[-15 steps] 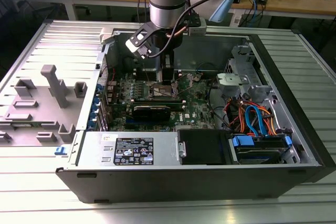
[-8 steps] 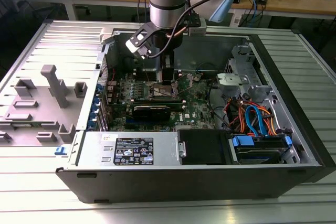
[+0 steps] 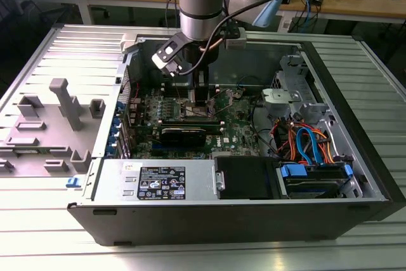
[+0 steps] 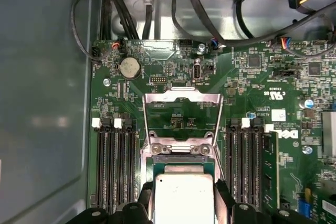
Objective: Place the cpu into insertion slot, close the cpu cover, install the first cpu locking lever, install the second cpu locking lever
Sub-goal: 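Place the cpu into insertion slot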
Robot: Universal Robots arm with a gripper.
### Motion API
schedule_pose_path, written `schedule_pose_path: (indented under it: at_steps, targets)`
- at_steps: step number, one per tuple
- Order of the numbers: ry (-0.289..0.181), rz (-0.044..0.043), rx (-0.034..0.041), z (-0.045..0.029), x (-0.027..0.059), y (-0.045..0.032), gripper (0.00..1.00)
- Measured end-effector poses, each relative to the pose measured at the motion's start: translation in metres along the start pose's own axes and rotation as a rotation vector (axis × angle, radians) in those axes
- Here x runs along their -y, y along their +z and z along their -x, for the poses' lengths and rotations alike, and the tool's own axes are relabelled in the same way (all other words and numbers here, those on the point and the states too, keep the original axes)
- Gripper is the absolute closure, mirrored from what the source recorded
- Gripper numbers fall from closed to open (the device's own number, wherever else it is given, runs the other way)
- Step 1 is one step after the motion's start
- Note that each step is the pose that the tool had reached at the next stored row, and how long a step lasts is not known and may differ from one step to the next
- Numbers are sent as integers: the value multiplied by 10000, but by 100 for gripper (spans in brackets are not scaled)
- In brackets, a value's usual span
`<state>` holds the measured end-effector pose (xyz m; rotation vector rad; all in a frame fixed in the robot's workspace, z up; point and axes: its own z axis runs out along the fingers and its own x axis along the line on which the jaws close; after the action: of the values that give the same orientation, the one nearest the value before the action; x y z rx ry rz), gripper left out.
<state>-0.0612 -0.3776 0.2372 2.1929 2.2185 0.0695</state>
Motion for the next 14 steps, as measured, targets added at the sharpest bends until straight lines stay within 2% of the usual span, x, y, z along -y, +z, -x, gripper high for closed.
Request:
schedule_pose_path:
  at_steps: [1, 3, 7, 9, 10, 11, 13, 14]
  targets:
    - [0, 1, 1, -4, 3, 17, 45]
    - [-2, 0, 2, -12, 110, 88, 45]
    - [65, 1, 26, -38, 103, 188, 45]
    - [130, 1, 102, -37, 97, 218, 45]
    - [104, 0, 193, -39, 97, 235, 45]
    - [92, 0, 225, -39, 96, 237, 45]
    - [93, 58, 237, -39, 101, 237, 45]
    - [91, 163, 237, -39, 106, 238, 45]
